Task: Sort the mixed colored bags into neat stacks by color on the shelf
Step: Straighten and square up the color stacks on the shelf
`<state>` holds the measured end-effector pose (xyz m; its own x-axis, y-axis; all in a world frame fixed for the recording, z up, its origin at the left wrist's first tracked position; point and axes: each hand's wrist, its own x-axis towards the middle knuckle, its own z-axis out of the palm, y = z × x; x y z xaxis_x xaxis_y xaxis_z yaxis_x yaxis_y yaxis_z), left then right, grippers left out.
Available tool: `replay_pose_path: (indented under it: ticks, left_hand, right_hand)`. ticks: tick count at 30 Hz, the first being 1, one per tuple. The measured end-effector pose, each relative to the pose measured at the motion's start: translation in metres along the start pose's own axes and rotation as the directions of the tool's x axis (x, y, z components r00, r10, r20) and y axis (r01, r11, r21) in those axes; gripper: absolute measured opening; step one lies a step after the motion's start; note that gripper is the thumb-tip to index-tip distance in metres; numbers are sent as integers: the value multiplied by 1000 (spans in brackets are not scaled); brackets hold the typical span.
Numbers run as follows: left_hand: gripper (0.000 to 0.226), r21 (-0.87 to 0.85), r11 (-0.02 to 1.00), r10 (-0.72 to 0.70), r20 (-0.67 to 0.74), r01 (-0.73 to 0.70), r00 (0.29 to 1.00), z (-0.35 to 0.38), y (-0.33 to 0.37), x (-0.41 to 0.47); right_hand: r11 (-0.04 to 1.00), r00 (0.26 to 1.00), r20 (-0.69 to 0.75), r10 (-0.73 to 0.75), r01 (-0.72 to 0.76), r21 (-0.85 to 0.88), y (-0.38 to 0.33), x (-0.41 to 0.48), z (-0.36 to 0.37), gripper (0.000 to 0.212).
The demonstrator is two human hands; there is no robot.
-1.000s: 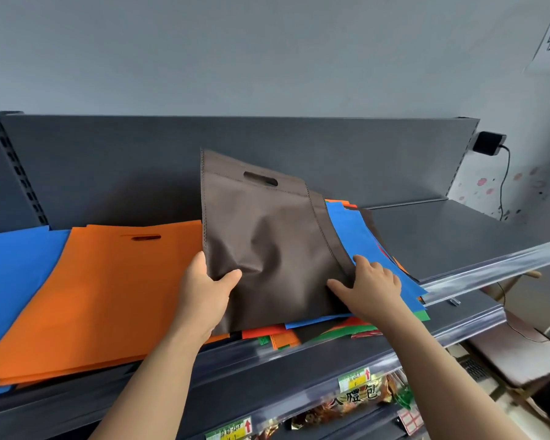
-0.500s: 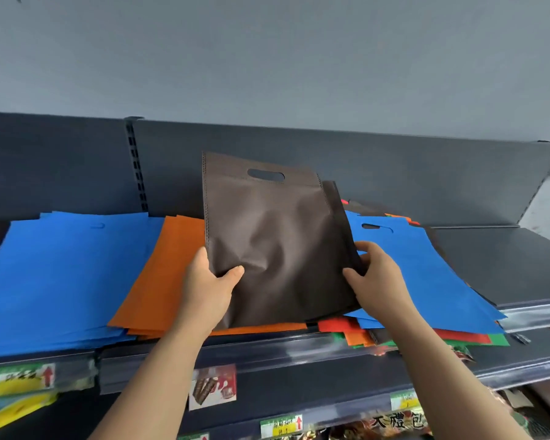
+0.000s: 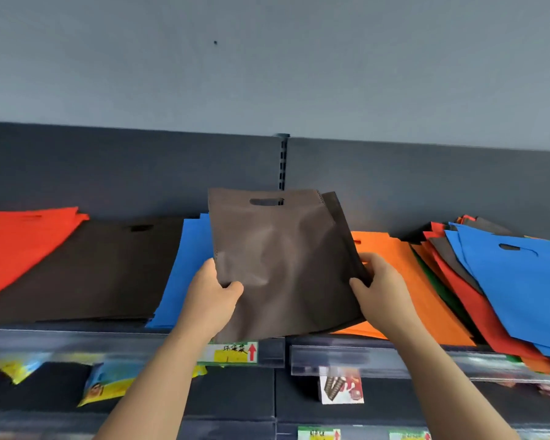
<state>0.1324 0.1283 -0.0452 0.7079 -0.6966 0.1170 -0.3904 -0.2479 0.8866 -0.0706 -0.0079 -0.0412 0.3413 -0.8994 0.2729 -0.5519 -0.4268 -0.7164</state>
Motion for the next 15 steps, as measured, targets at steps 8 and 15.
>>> replay_pose_path:
  ticks: [8,15]
  left_hand:
    - [12,44,999,-11,-128,16,992,-98,-58,15]
    - [5,138,988,-39,-248,75,968,-158,-97,19]
  right_hand:
    - [999,994,103,-38,34,39,-66,-17,83,40]
    - [994,975,200,-97,84,70,-111,-19,142,41]
